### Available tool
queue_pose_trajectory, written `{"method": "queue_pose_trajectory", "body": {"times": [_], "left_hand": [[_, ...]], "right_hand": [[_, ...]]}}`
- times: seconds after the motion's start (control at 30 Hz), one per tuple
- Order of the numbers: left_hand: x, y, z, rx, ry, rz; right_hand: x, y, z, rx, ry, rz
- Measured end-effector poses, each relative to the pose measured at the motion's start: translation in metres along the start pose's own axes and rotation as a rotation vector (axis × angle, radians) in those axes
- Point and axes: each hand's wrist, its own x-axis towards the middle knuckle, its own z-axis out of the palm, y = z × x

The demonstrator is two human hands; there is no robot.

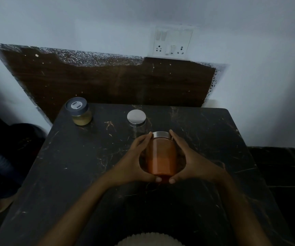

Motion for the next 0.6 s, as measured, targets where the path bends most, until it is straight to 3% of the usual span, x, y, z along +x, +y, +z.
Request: {"method": "queue_pose_trajectory", "body": {"times": [0.23,0.43,0.6], "left_hand": [[-0.002,0.004,-0.007,-0.007,-0.062,0.015],[0.005,0.009,-0.002,0.13,0.015,0.052],[-0.002,0.01,-0.011,0.04,0.052,0.071]], "right_hand": [[0.002,-0.007,0.001,-0.066,0.074,-0.051],[0.007,-0.013,0.008,-0.161,0.099,-0.105],[-0.004,-0.021,-0.006,-0.105,0.035,-0.093]]}}
